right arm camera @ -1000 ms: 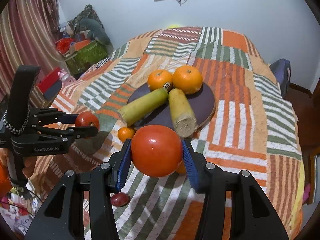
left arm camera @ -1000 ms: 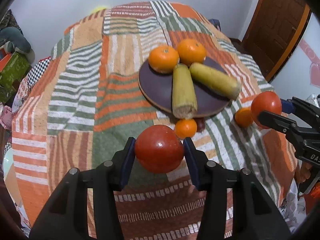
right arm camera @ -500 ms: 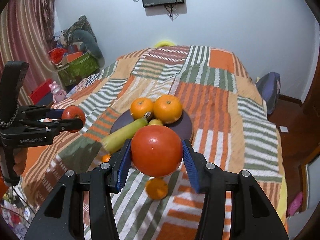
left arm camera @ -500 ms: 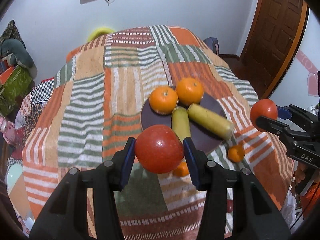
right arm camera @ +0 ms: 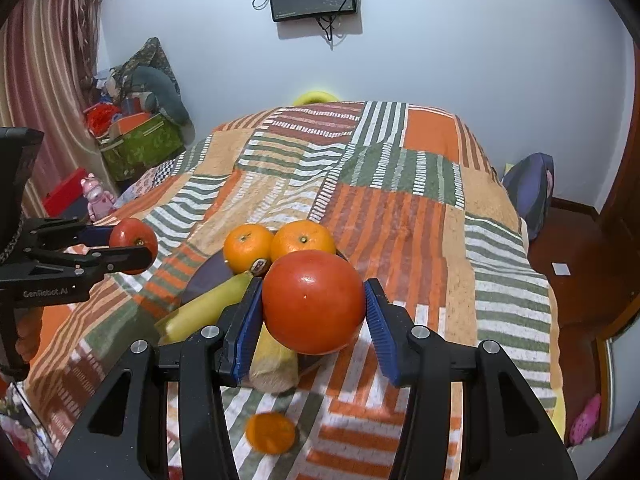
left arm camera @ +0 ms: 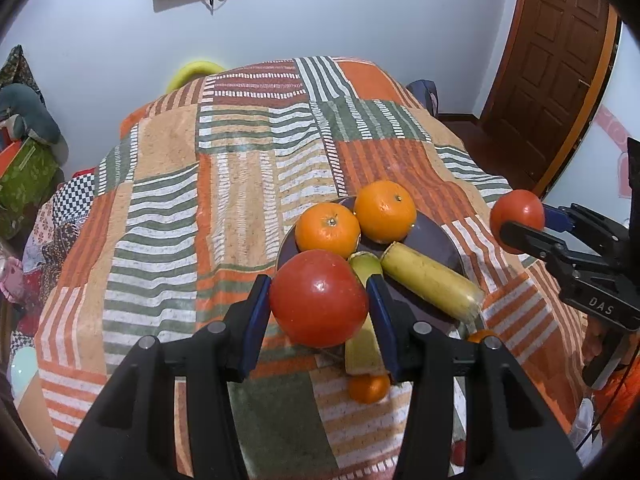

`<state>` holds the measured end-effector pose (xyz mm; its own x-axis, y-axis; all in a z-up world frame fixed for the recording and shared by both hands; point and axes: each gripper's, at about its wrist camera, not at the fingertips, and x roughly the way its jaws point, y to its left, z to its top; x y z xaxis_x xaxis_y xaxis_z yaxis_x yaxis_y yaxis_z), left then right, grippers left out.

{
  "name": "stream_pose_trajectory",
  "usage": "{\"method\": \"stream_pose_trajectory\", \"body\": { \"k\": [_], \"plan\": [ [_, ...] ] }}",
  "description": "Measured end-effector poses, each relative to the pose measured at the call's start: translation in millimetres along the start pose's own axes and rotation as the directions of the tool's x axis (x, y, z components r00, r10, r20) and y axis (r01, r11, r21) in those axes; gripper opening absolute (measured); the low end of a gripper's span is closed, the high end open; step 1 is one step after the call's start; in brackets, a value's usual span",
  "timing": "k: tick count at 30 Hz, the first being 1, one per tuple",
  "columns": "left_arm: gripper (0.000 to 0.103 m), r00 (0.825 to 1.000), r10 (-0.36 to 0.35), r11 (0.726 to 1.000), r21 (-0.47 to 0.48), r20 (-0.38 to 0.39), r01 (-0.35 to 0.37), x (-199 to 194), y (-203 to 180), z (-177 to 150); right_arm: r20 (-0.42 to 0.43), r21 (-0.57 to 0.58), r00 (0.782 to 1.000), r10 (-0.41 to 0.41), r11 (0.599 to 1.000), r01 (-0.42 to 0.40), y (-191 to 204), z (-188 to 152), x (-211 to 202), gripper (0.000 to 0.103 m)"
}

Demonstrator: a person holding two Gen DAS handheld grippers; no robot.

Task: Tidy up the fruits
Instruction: 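Carry both tomatoes over the purple plate with the right and left tools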

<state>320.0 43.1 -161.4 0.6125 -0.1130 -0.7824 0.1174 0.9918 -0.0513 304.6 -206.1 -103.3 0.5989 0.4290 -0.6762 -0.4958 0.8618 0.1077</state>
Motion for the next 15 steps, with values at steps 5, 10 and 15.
{"method": "stream_pose_trajectory", "body": {
  "k": [5,10,15],
  "plan": [
    [0.048,1.000,-0.012,1.000,0.003,-0.021,0.012,19.4,0.3,3.3,-0.017,0.004,1.000,0.002,1.000,-0.002,-4.1,-0.2,18.3,0.046],
    [0.048,0.999,-0.013,1.000,-0.001,-0.043,0.013,39.7,4.2,6.1,-0.044,0.001,0.999,0.000,1.000,0.000,-8.0,-2.4,35.2,0.046],
    [0.048,0.997,-0.021,1.000,-0.022,-0.069,0.019,58.0,10.5,6.5,-0.068,-0.006,0.998,-0.007,1.000,0.006,-10.5,-4.4,51.6,0.046]
  ]
}}
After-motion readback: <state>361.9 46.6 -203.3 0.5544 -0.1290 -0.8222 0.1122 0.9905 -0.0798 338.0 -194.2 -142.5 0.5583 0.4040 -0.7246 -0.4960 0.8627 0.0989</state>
